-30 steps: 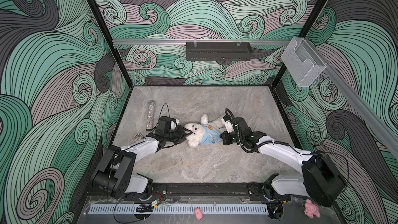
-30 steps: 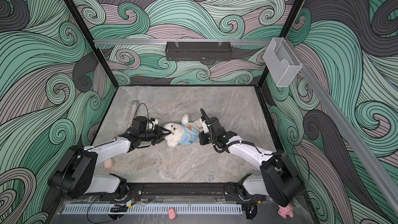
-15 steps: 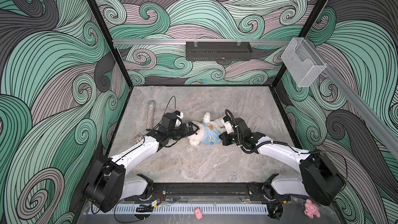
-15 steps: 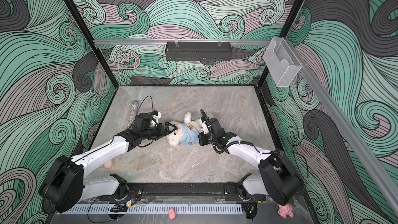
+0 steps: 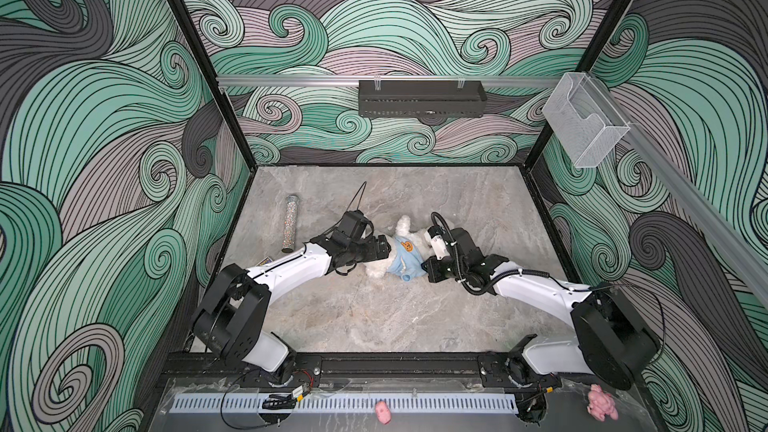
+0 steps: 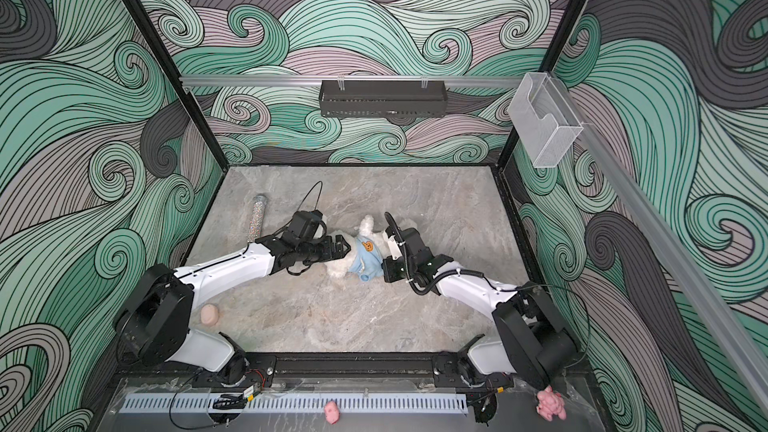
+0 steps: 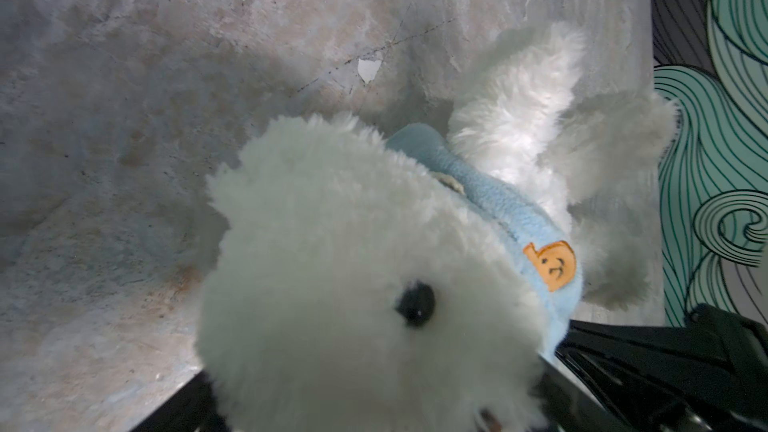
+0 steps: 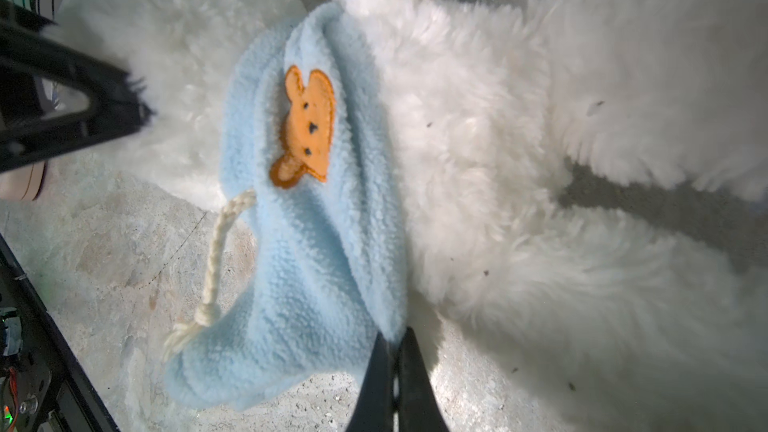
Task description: Dress the teddy bear
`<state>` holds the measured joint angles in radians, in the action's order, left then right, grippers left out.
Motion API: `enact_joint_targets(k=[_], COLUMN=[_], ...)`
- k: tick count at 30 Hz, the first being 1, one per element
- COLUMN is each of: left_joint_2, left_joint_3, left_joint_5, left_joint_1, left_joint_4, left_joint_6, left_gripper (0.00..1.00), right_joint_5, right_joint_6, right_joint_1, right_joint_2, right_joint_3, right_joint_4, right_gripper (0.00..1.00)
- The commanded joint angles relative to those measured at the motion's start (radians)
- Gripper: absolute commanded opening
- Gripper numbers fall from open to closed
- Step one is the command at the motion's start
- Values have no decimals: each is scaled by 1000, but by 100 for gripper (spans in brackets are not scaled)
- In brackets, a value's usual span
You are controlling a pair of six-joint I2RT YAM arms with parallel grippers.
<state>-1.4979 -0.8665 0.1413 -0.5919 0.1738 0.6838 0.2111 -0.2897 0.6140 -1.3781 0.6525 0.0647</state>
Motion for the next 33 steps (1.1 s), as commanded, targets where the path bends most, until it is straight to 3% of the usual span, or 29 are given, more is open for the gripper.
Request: enact_joint_targets(k=[1, 6, 8, 14, 16, 20, 26, 33], left_joint_2=[-49, -150, -171, -162, -143, -111, -100, -43], left_joint_3=[-50, -86, -84, -48, -30, -7, 5, 49], left_joint_5=[-57, -45, -49, -81, -66, -50, -21, -15], left_joint_1=[-11, -20, -22, -6, 17, 41, 45, 60], left_joint_4=[26, -33, -49, -109, -136, -158, -165, -211], left_joint_6=[-5, 29, 46, 44, 25, -3, -13, -56], left_gripper=[99, 98, 89, 32, 0, 0, 0, 0], right_joint_5=[16, 16, -5, -113, -159, -164, -241, -248], right_joint_6=[33, 43, 39, 7, -2, 3, 63, 88], right_joint_1=[5, 5, 3, -2, -24, -75, -78, -79], right_joint_2=[-14, -28, -23, 34, 59, 77, 94, 101], right_joint_3=[21, 18, 14, 2, 6, 29, 61, 77], right_joint_4=[5, 0, 10, 78, 129, 187, 236, 262], right_gripper=[0, 0, 0, 0, 0, 0, 0, 0])
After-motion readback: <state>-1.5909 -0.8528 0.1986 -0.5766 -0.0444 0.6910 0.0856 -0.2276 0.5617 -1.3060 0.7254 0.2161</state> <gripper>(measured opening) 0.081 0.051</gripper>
